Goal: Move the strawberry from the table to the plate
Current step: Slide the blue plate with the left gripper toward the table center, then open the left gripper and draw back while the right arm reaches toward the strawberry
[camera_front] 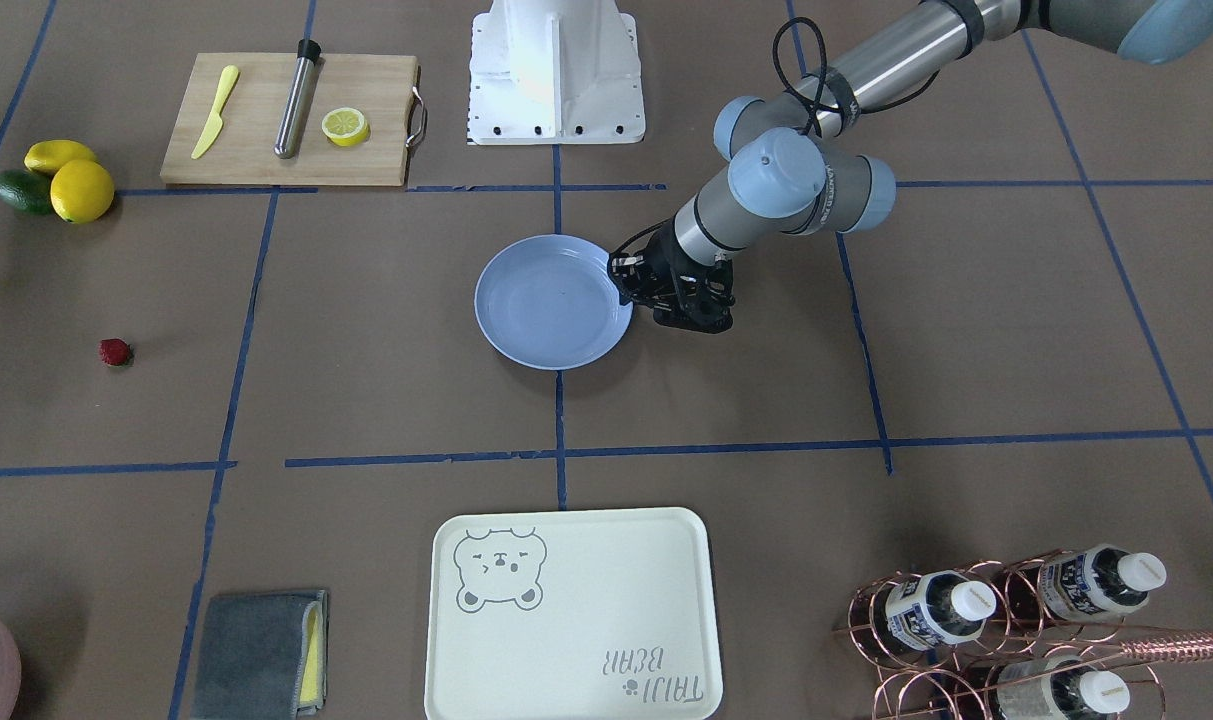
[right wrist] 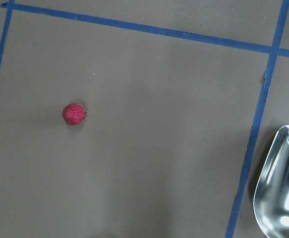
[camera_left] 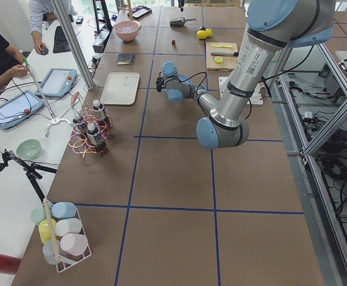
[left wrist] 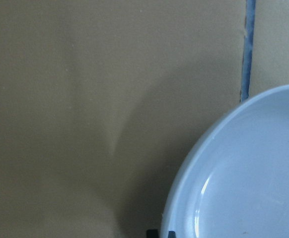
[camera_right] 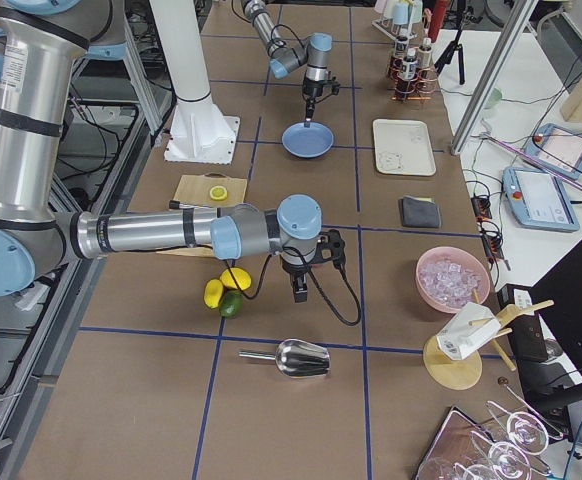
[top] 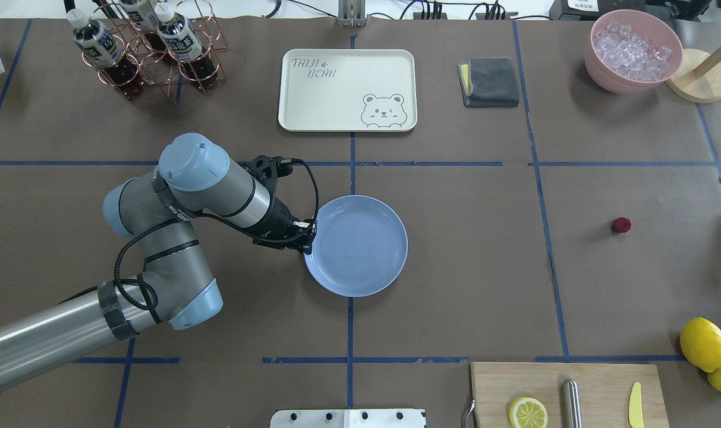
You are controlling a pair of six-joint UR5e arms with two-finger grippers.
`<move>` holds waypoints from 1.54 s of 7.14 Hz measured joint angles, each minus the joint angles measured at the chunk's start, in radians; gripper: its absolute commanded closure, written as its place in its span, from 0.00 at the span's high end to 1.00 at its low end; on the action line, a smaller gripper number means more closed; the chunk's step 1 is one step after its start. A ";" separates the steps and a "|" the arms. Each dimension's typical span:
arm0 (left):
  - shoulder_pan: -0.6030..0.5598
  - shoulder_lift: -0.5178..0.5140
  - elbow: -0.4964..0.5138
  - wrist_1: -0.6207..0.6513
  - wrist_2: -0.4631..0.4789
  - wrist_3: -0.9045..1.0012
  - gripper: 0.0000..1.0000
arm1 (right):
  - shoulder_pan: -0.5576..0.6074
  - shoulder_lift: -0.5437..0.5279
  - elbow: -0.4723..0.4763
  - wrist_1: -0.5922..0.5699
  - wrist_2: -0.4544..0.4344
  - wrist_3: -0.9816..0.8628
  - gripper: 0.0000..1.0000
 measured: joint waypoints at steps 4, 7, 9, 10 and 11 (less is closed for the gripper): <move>-0.001 0.009 0.001 0.000 0.000 0.005 0.77 | -0.024 0.002 0.001 0.003 -0.002 -0.003 1.00; -0.049 0.044 -0.057 0.004 -0.007 0.003 0.76 | -0.120 0.010 -0.001 0.057 -0.007 0.070 1.00; -0.094 0.135 -0.178 0.010 -0.014 0.003 0.76 | -0.304 0.013 -0.009 0.303 -0.107 0.416 1.00; -0.107 0.170 -0.218 0.011 -0.015 0.007 0.75 | -0.426 0.023 -0.022 0.426 -0.230 0.614 1.00; -0.126 0.212 -0.251 0.010 -0.015 0.023 0.75 | -0.512 0.055 -0.053 0.494 -0.332 0.756 1.00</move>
